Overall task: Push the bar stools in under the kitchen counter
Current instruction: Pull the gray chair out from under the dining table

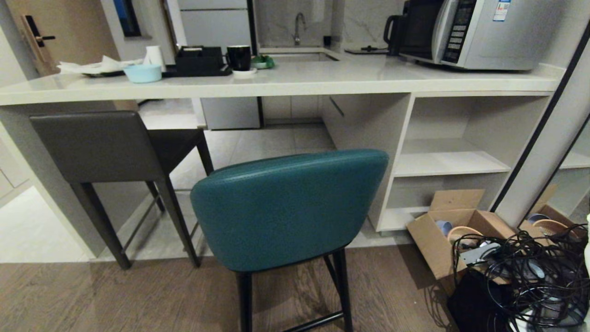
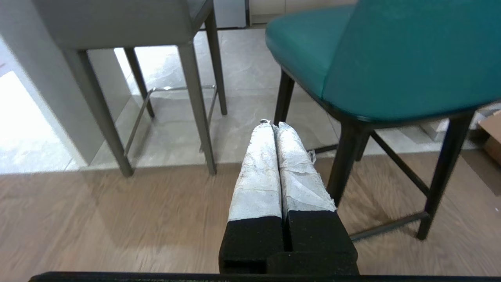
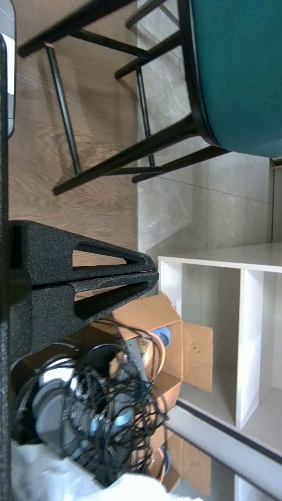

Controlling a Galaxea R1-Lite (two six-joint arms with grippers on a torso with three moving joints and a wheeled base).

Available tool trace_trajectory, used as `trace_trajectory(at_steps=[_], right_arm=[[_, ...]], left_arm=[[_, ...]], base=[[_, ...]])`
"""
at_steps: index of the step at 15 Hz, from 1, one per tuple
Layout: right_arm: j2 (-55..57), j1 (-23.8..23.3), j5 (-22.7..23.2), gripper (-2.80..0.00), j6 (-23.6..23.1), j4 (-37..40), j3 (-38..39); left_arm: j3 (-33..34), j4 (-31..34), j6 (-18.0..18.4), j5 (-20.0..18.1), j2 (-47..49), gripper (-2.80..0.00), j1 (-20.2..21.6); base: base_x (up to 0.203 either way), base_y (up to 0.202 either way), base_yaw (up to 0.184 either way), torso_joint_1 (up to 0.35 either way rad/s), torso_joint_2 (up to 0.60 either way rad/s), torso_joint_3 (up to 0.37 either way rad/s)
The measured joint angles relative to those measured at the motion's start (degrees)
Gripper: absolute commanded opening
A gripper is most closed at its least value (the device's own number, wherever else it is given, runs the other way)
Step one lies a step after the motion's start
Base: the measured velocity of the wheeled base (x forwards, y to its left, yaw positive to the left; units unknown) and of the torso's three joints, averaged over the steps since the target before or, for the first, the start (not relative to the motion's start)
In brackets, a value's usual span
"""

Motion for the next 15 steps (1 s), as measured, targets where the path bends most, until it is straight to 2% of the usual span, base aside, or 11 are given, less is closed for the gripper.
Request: trace_trajectory(at_steps=[2,9,15], right_arm=[[0.0,0.0,-0.1,-2.8,0.2,0.0,0.0],[0.0,0.0,-0.1,-2.8,0.1,0.0,0.0],[0.0,0.0,-0.1,-2.8,0.2,0.0,0.0]], left_arm=[[0.0,0.0,0.0,0.0,0.0,-2.8,0.0],[0.0,0.0,0.1,0.0,0.0,-2.8,0.0],[0.0,0.0,0.1,0.0,0.0,-2.8,0.0]], base=[[-0.108,0.0,-0.001,-0.001,0.0,0.003],[0.0,0.009,0.001,0.0,0.0,0.0],[0.0,0.186,-0.002,0.002,0.0,0.002]])
